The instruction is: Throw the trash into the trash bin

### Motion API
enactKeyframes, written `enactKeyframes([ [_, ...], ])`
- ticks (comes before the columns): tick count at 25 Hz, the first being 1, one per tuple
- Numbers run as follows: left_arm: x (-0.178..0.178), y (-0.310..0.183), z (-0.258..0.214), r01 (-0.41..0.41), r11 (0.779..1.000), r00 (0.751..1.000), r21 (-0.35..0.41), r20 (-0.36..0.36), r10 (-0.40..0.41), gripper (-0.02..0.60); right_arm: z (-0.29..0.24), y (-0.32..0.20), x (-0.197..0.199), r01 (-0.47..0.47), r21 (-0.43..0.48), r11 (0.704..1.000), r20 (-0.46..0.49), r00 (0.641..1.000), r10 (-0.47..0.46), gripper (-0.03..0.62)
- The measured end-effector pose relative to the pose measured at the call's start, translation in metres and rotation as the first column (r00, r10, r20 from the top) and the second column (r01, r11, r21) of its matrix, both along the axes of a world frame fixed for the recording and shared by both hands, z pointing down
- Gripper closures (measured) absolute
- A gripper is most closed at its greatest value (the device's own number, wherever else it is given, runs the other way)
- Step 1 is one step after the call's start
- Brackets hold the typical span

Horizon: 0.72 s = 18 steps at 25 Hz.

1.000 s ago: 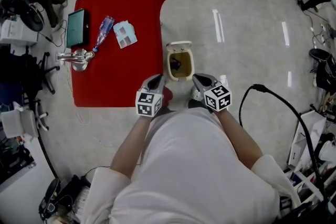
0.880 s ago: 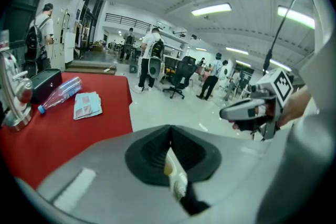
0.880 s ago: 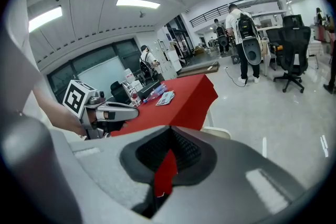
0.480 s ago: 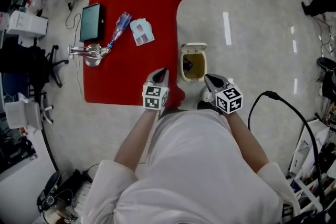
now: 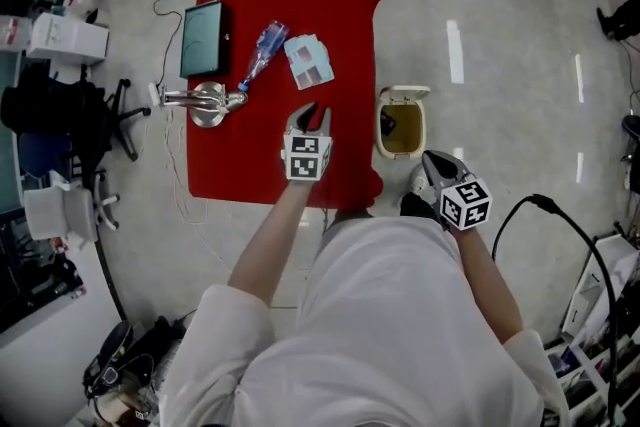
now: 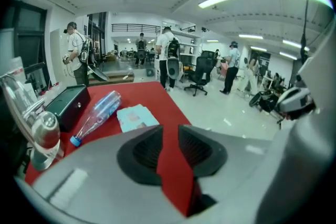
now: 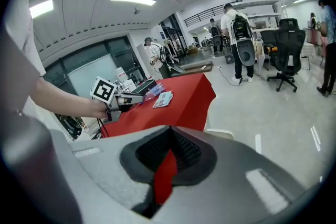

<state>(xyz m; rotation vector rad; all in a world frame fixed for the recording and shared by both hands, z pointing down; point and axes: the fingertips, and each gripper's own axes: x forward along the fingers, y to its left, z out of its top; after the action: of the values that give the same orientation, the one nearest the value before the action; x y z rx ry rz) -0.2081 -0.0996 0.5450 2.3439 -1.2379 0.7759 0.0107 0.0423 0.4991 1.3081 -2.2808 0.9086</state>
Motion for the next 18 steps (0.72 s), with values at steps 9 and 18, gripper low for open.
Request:
enactKeyframes([
  [9, -0.011, -0.063, 0.040, -0.063, 0.997, 0.994, -0.051, 0.090, 0.068, 0.390, 0.008, -0.005, -0.012, -0.051, -0.048, 0.998, -0.018, 0.999, 0.051, 0.592],
  [18, 0.005, -0.104, 0.088, -0.086, 0.987, 0.992, -0.139, 0.078, 0.097, 0.272, 0.018, -0.006, -0.009, -0.080, -0.089, 0.993, -0.043, 0.996, 0.076, 0.592],
])
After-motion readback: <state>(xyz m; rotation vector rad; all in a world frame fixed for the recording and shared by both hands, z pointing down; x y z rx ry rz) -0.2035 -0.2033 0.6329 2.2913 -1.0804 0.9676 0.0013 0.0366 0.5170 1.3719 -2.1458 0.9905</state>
